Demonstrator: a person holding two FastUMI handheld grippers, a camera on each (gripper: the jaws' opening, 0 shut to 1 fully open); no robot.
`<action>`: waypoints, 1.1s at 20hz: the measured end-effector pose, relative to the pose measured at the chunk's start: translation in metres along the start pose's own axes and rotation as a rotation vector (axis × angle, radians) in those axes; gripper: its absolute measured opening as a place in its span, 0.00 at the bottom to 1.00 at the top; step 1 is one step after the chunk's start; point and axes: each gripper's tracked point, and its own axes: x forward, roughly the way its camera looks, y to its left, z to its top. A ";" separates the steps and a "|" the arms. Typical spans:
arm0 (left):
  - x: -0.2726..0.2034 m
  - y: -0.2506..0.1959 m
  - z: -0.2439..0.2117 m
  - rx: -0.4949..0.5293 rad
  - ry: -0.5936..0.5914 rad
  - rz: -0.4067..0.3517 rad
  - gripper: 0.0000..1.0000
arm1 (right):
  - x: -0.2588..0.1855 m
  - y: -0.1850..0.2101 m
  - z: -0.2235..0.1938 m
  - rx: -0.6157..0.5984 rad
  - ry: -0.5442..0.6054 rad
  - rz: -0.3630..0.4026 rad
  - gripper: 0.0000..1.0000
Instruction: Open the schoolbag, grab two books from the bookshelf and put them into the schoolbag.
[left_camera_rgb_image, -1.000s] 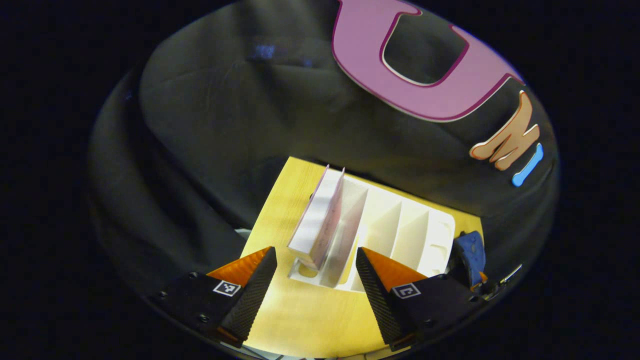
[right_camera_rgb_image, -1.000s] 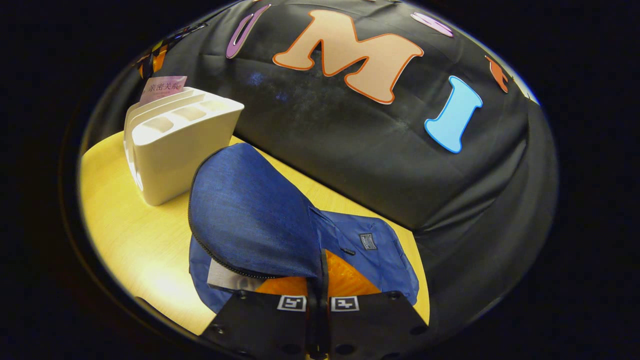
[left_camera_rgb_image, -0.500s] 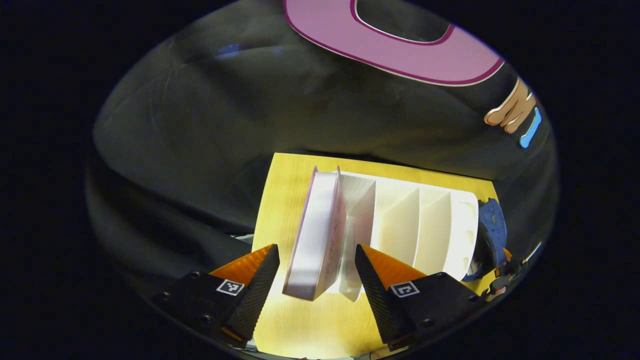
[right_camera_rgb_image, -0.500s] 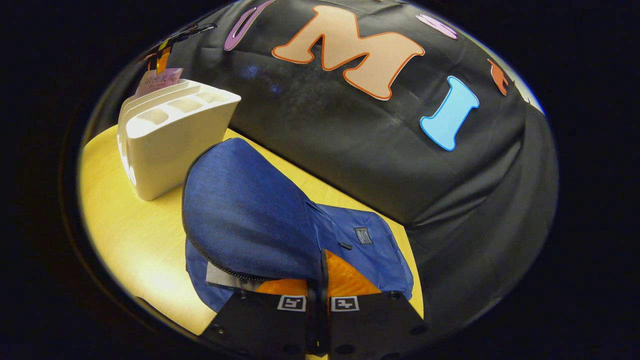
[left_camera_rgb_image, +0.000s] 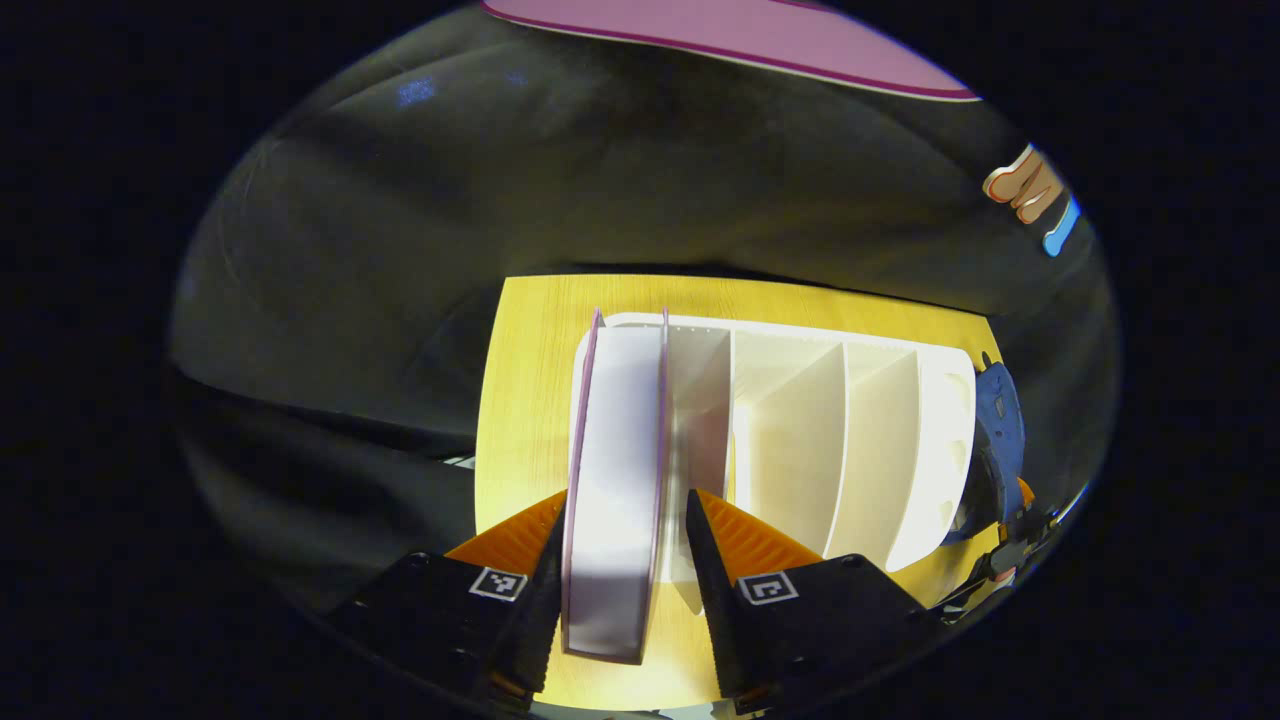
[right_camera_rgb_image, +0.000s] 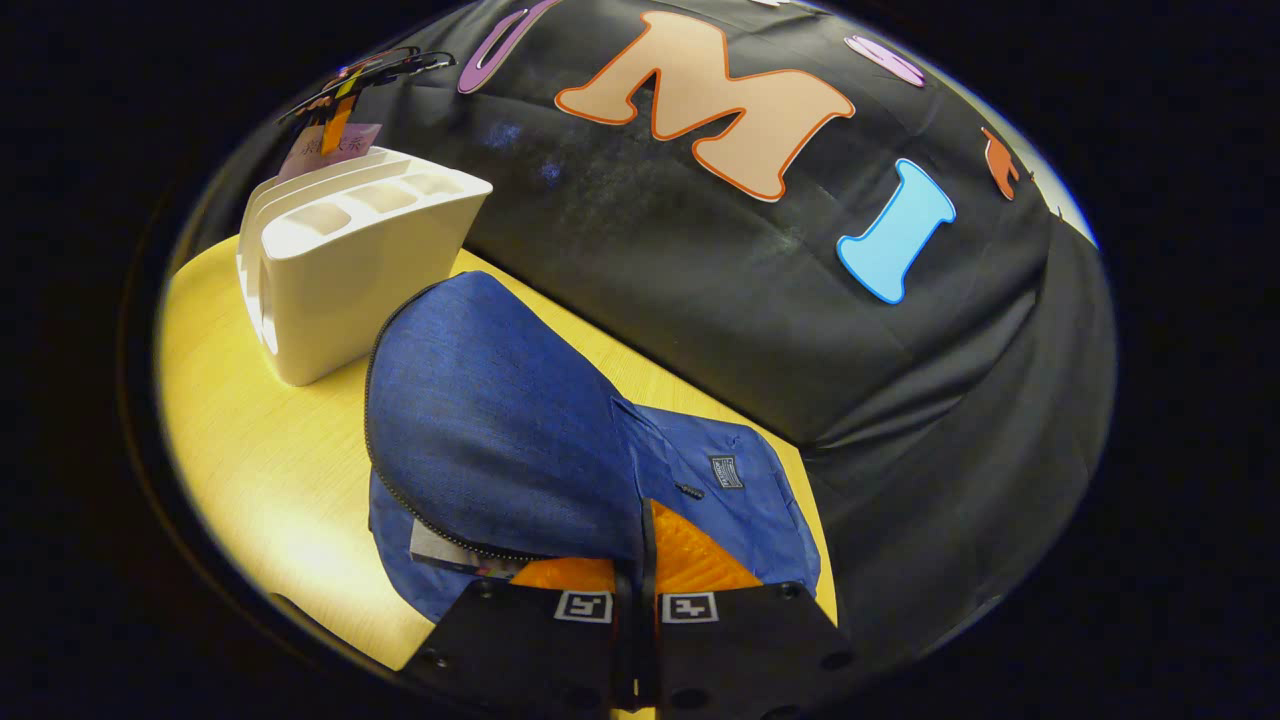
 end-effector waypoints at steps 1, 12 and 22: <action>0.005 0.000 0.001 0.002 0.006 -0.003 0.62 | -0.001 0.000 -0.001 0.001 0.000 -0.002 0.04; 0.014 -0.010 -0.016 -0.103 0.082 0.062 0.37 | -0.006 0.002 -0.006 0.014 0.002 0.002 0.04; -0.074 -0.015 -0.064 -0.266 0.152 0.136 0.36 | -0.006 0.004 -0.009 0.004 -0.011 0.043 0.04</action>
